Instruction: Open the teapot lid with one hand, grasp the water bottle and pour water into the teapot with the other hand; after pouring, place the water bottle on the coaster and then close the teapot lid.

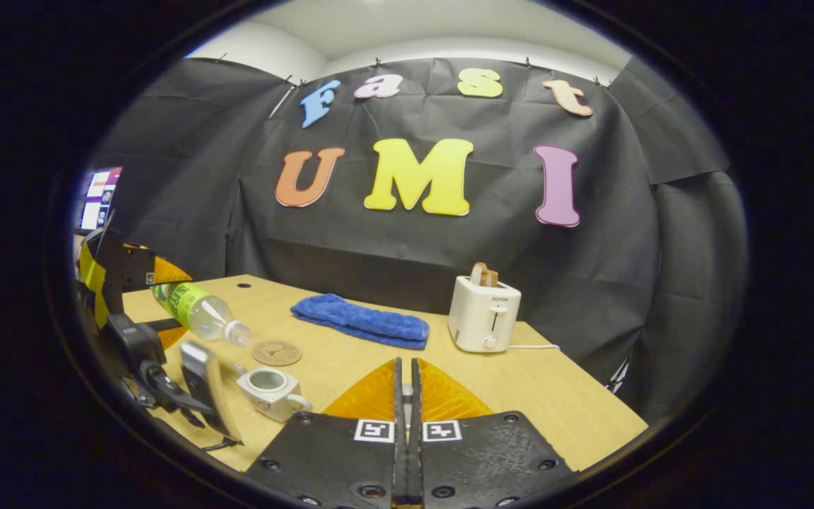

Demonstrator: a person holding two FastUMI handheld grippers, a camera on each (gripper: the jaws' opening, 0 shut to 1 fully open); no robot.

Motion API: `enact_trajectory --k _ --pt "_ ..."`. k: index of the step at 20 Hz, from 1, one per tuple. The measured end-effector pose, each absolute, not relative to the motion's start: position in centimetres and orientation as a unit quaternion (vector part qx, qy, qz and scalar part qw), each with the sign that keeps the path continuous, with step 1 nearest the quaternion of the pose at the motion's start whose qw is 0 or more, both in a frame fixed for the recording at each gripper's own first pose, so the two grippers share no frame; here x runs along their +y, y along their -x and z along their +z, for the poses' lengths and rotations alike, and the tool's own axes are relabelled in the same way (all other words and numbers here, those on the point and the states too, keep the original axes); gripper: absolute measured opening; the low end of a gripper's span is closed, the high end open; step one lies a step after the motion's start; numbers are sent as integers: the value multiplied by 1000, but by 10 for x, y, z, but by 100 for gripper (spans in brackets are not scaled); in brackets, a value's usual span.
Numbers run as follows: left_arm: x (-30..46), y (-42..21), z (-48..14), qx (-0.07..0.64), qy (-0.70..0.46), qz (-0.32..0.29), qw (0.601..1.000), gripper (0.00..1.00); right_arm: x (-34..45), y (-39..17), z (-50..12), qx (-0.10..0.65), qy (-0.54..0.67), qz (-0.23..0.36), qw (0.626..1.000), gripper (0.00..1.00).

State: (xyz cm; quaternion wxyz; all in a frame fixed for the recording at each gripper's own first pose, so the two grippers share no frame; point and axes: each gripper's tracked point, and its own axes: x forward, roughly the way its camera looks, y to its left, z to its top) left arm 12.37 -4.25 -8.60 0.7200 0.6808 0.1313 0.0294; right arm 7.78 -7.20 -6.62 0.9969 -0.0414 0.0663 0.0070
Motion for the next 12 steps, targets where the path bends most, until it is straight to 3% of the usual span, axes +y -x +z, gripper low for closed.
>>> enact_trajectory --k 6,12 --pt "-22 -116 -91 137 -535 32 833 75 -54 -80 -83 94 51 -4 994 0" --pt "17 -97 -89 125 -396 105 904 75 -14 -83 -71 92 46 25 994 0"
